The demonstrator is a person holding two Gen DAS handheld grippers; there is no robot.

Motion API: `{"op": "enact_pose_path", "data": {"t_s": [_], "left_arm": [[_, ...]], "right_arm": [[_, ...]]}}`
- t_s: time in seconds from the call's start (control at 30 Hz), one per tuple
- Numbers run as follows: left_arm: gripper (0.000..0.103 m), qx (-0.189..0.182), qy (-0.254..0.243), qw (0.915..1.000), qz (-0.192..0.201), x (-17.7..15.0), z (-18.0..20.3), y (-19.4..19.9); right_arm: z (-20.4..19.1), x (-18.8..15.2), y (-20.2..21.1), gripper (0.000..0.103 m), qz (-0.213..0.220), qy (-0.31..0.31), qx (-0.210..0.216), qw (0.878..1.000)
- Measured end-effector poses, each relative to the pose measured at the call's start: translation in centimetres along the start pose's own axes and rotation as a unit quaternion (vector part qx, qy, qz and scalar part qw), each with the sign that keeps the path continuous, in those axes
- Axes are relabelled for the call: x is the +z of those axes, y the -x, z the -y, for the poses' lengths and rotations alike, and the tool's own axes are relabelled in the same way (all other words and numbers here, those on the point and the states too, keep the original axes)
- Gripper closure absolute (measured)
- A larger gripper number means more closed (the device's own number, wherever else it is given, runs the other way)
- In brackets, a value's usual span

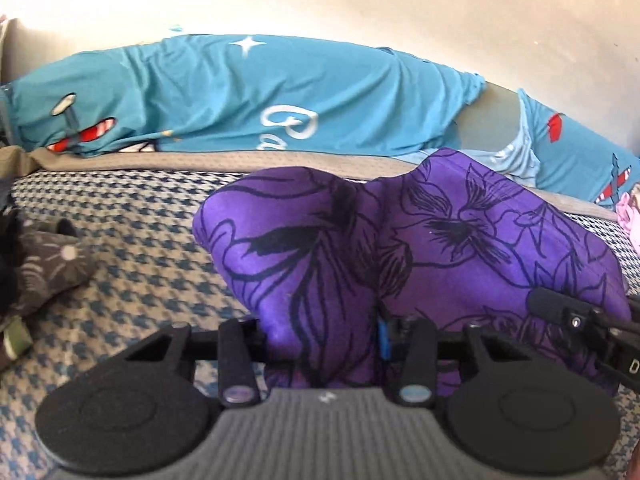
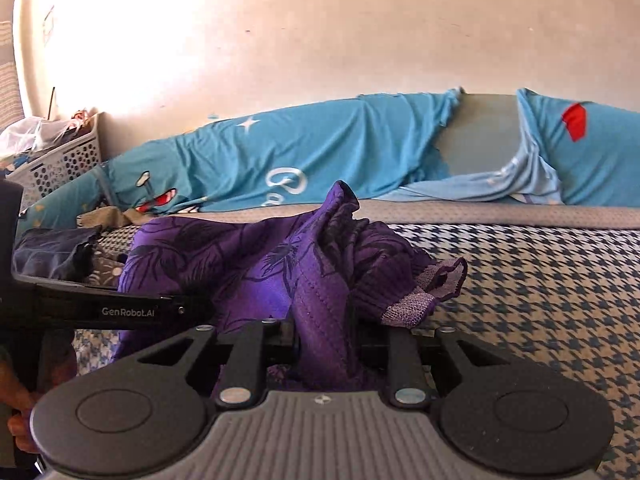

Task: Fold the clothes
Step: 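Close both grippers on the purple blouse bundle from opposite sides, then lift the purple blouse bundle with both grippers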

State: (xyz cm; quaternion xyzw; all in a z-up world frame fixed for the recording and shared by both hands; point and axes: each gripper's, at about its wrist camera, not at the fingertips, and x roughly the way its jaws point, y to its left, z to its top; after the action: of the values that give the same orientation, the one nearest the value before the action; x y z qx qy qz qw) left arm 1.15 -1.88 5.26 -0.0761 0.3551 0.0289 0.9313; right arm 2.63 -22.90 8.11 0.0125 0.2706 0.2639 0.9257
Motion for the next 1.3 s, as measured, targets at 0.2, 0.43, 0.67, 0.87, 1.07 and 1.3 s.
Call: {"op": "enact_pose_path", "data": {"t_s": [0.2, 0.43, 0.67, 0.87, 1.07, 1.3], "left_arm": [[0.063, 0.016, 0.001, 0.9998, 0.015, -0.3, -1.8, 1.7], [0.063, 0.032, 0.008, 0.9992, 0.021, -1.2, -3.5, 3.3], [0.063, 0.038, 0.021, 0.9990, 0.014, -2.8, -4.1, 4.6], [0.063, 0.046, 0.026, 0.9984, 0.019, -4.1, -4.5, 5.8], [0.063, 0.053, 0.040, 0.9977, 0.013, -5.9, -5.0, 6.8], [0.063, 0.059, 0.041, 0.9974, 0.004, -7.9, -5.3, 7.8]], "right_arm": [[-2.3, 0.0, 0.0, 0.081, 0.007, 0.011, 0.011, 1.000], [-4.5, -0.3, 0.1, 0.081, 0.013, 0.023, 0.021, 0.999], [-6.1, -1.7, 0.9, 0.081, 0.013, 0.028, 0.021, 0.999], [-7.3, -2.7, 1.9, 0.081, 0.017, 0.036, 0.020, 0.999], [-8.5, -3.8, 2.8, 0.081, 0.018, 0.050, 0.022, 0.998], [-9.4, -5.2, 3.8, 0.081, 0.011, 0.054, 0.028, 0.998]]}}
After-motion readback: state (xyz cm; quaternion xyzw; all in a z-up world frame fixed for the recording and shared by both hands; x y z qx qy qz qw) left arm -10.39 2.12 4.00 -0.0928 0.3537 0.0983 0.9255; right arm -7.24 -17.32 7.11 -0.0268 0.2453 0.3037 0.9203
